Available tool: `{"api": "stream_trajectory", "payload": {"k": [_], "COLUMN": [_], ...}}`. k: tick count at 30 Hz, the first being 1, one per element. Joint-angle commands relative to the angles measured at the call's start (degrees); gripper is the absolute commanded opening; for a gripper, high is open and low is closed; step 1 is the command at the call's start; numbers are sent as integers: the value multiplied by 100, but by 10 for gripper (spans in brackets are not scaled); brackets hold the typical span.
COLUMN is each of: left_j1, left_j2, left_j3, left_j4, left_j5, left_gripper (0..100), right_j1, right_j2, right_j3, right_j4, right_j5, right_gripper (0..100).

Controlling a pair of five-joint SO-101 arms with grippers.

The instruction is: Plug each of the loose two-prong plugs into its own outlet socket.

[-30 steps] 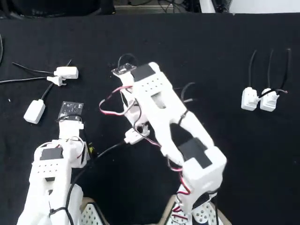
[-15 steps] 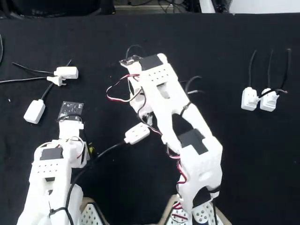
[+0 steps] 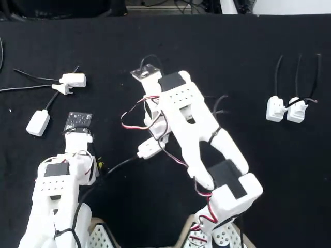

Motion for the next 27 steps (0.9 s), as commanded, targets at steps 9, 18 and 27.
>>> {"api": "stream_trajectory", "payload": {"k": [9,18,27], "left_j1": [-48,-66,-40], "left_j2": [-105,-105,-158], "left_j3": [-40,-40,13], "left_j4": [-70,-70,-70], "left_j5": [44,44,44], "left_gripper": [209,209,209], "right_j1": [-79,-123,-123], "right_j2": [1376,1420,1420], "right_j3": [-2229,-1886,-1587], "right_j4": [1037,949,686], "right_j5": [79,79,79], "right_gripper": [10,10,10]}}
